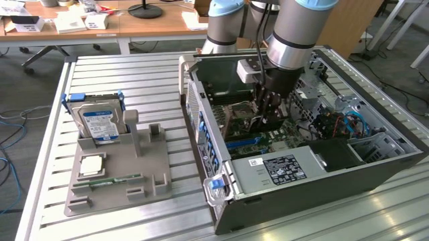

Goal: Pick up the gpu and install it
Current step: 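Insert the gpu into the slot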

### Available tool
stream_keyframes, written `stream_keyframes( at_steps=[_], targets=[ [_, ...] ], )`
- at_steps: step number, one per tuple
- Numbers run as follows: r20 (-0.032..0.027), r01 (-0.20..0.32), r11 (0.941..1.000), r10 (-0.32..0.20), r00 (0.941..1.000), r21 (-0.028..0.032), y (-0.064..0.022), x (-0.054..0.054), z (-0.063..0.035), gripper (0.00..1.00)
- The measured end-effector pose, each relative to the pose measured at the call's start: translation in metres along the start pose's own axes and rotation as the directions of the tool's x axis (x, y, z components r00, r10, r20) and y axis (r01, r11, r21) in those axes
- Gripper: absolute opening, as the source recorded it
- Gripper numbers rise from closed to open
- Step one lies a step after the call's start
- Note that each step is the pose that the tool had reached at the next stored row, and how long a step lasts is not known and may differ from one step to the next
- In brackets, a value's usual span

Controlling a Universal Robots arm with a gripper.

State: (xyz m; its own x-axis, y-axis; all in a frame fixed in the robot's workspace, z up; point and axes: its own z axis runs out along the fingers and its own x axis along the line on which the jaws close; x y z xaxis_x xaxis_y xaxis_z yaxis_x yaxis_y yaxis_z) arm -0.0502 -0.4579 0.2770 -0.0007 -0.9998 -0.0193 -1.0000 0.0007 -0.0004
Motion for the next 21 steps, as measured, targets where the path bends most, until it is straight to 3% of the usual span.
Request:
stream_keyframes(
  at_steps=[21],
  targets=[
    [-0.0001,0.000,1.0000,0.000,1.0000,0.0005,0.0137,0.000,0.0052,0.26]
  ],
)
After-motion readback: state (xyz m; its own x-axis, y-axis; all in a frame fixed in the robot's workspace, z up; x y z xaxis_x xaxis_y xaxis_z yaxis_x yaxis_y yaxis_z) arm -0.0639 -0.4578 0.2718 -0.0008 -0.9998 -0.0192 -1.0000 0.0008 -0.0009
